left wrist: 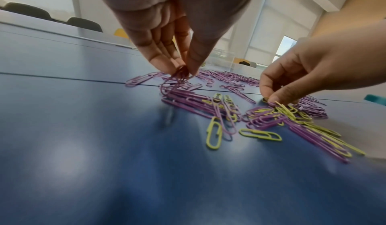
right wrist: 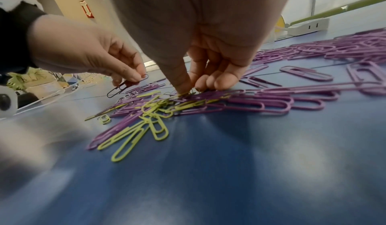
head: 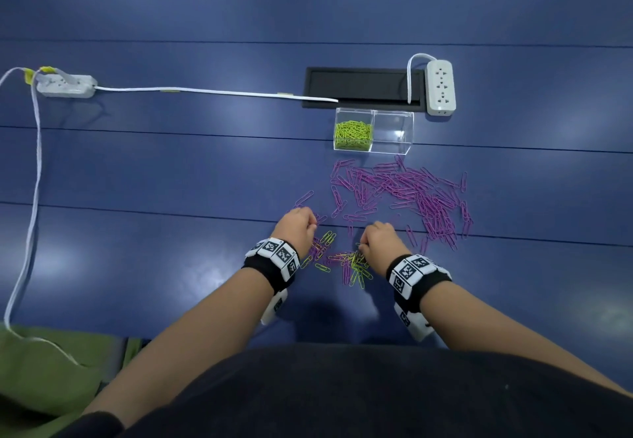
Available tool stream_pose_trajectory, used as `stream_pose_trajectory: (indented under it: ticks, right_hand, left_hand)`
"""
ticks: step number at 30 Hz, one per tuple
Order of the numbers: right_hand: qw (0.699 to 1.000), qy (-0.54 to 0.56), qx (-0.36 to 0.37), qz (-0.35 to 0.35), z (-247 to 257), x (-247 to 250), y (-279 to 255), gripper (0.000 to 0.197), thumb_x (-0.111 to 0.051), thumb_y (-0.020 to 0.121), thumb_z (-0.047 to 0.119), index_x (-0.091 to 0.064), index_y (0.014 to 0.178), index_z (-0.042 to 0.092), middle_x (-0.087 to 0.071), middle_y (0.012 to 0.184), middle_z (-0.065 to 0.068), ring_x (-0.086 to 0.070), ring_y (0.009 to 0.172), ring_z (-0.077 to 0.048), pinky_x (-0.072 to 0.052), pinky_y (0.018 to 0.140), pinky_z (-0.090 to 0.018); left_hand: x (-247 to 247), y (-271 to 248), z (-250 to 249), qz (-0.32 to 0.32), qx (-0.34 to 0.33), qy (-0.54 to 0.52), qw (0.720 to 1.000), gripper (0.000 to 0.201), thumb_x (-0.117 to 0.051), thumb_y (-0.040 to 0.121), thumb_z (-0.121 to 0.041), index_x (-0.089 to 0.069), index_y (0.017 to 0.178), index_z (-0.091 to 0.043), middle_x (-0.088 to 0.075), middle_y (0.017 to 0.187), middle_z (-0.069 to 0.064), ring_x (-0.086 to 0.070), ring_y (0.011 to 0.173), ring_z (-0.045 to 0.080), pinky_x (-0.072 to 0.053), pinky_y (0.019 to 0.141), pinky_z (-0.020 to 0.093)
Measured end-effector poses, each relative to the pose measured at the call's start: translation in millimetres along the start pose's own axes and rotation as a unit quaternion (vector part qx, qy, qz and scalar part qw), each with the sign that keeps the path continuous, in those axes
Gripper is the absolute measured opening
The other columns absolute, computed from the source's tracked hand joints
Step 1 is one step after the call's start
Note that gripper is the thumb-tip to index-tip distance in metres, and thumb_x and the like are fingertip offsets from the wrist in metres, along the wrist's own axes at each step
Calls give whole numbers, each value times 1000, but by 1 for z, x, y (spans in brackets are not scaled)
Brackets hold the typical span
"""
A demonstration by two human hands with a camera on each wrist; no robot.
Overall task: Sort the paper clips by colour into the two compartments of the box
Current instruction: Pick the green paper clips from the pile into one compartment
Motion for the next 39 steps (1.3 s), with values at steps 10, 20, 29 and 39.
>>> stream_pose_trajectory:
  ticks: [10, 20, 29, 39]
  right_hand:
    - [962, 262, -67, -35, -34, 19, -10, 27, -37, 93, 4, -61, 89, 17, -53, 78, 5, -49, 64, -13, -41, 62, -22]
    - [993, 116, 15, 17, -11, 12, -15, 13, -58, 85, 15, -62, 98, 16, -54, 81, 7, -52, 81, -18, -46, 78, -28]
    - [996, 79, -12, 36, -15, 8, -21, 8, -57, 90, 19, -60, 86, 13, -58, 88, -3, -57, 85, -22, -46, 77, -31]
    - [984, 170, -54, 7, -35, 18, -24, 9, -64, 85, 18, -56, 81, 18, -56, 71, 5, -52, 64, -12, -39, 65, -23]
  left_hand:
    - [-6, 3, -4, -51, -81, 62, 993, 19, -59, 88, -23, -63, 104, -13, -54, 109, 6, -50, 108, 22, -45, 93, 34]
    - [-31, 6, -20, 25, -48, 155, 986, 28, -52, 93, -26, -59, 112, -7, -53, 118, 10, -45, 116, 28, -41, 99, 38]
    - [-39, 2, -30, 66, -75, 180, 979, 28, -46, 91, -11, -49, 117, -2, -51, 122, 15, -45, 115, 30, -36, 97, 35]
    - [-40, -2, -16, 40, -94, 158, 982, 22, -47, 95, -10, -50, 116, -7, -51, 121, 12, -44, 112, 28, -39, 94, 35]
Point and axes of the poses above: each hand's wrist, its own y-axis towards the middle knuckle, its own x-axis out of the back of the hand, z = x × y, the point moved 5 cm from there along y, towards the middle knuckle
